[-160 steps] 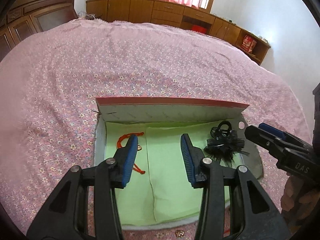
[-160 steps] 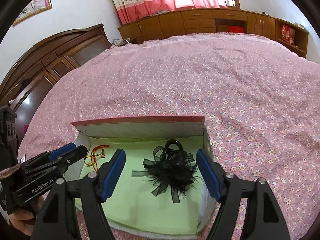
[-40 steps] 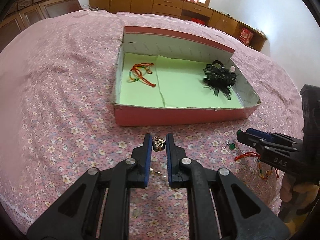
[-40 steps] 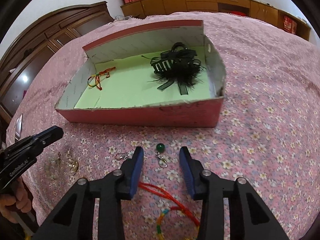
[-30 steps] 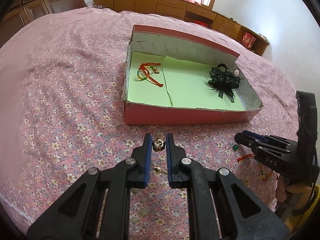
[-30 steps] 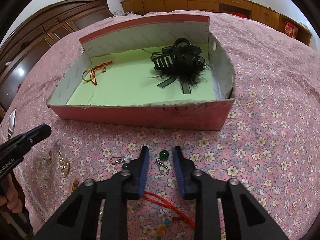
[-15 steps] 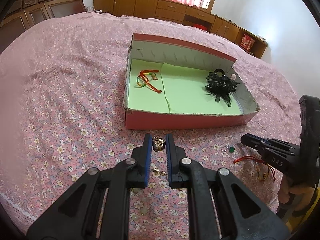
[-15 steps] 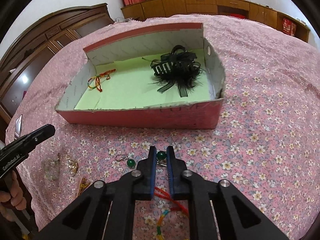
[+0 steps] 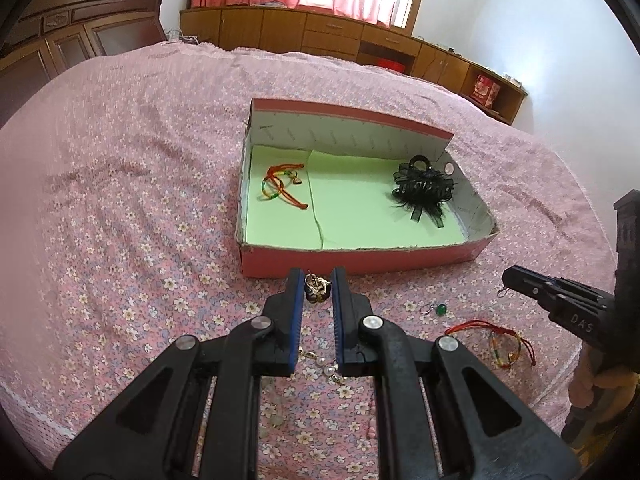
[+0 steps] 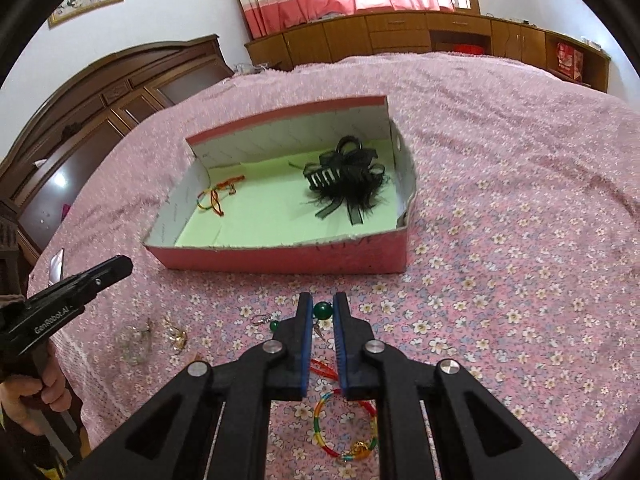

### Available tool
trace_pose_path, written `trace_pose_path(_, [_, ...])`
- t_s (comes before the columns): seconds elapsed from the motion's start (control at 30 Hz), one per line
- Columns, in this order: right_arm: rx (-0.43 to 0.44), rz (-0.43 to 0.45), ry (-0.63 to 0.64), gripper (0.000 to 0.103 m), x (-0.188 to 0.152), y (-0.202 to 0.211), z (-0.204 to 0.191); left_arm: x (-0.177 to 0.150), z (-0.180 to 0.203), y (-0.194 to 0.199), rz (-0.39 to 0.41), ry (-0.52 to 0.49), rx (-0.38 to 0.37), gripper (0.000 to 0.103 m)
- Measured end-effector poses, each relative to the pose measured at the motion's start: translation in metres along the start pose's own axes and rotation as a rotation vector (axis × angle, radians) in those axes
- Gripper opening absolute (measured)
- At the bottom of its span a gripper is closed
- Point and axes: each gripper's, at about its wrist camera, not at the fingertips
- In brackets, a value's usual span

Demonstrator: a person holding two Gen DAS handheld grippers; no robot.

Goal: Organize jewelry
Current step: 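Carry the gold charm and green earring with both tools into the pink box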

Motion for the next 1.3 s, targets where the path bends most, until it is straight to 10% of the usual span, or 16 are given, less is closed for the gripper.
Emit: trace_pose_path(1.3, [-0.014,0.027,0.055,0.012,0.079,-0.033,0.015,0.062,0.01,-0.059,-0.02,-0.059,0.042,0.006])
Point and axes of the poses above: each gripper's, at about its wrist camera, not at the fingertips, and y roughly against the way its jaws point, z to its right, x to its top, and after that the axes turned 10 degrees about y, right-handed
